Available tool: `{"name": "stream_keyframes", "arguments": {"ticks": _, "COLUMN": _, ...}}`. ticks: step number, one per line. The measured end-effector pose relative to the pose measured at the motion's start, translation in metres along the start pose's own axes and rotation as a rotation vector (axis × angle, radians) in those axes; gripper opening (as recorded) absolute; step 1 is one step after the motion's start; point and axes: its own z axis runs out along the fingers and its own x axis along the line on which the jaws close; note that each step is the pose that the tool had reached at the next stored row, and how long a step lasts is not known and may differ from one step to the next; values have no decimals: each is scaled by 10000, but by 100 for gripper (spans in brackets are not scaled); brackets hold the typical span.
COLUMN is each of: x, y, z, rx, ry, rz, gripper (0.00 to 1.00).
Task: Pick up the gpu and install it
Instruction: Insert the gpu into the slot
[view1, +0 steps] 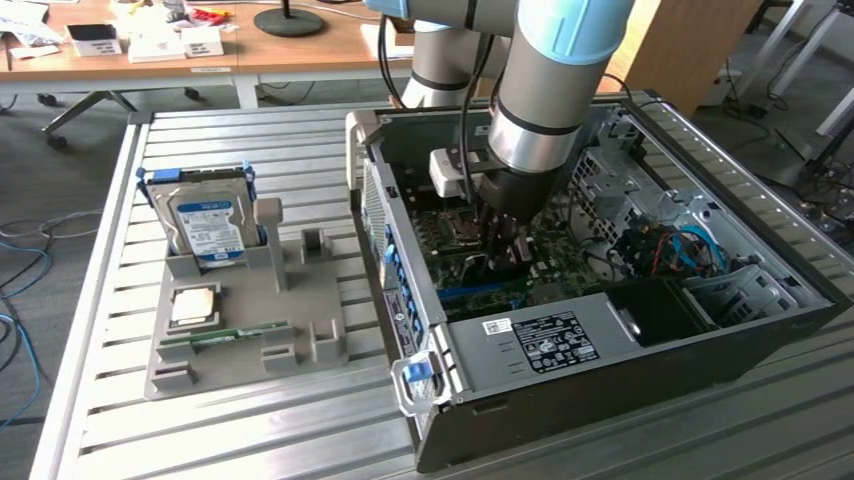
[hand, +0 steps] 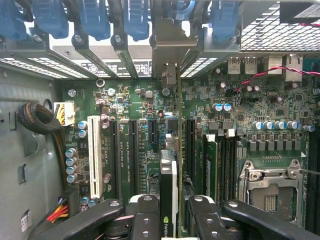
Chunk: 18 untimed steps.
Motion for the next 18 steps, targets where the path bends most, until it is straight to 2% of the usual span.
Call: {"name": "stream_keyframes", "arguments": {"ticks": 18, "x": 1, "y": 0, "z": 31, "rx": 0, "ry": 0, "rz": 0, "gripper": 27}}
